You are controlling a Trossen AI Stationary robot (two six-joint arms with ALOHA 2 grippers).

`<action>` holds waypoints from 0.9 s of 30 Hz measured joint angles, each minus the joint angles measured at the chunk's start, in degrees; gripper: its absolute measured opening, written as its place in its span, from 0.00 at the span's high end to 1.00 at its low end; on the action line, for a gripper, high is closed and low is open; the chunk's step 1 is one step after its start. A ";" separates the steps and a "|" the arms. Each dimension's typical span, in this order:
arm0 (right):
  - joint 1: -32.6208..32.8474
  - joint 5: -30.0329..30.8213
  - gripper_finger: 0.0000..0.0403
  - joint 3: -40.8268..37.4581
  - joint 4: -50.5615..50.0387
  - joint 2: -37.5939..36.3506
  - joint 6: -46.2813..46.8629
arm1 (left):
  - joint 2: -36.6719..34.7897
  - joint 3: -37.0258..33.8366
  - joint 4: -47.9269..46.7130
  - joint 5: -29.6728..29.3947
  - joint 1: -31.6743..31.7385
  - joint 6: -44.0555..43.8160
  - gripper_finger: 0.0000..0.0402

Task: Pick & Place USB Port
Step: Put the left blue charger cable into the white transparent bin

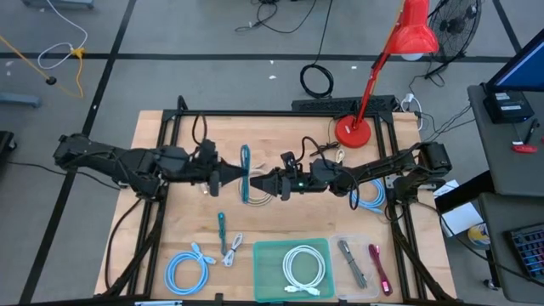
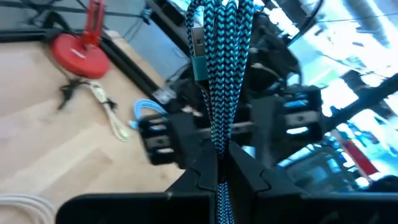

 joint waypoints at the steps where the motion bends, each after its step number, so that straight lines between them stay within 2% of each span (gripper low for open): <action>1: 0.00 0.02 0.52 0.00 -0.19 0.00 -0.13 | 0.00 0.00 0.50 0.31 -0.16 -0.33 0.98; 9: -0.02 0.00 0.52 0.00 -0.19 0.00 -0.15 | 0.21 0.00 1.10 0.58 -0.03 -0.92 0.98; 19: 0.17 -0.02 0.52 0.01 -0.17 0.00 -1.00 | 6.50 -0.04 5.79 2.99 1.59 -1.74 0.98; 27: 0.94 0.01 0.52 0.02 -0.17 0.00 -1.03 | 3.45 -0.02 5.61 3.08 3.61 -0.36 0.98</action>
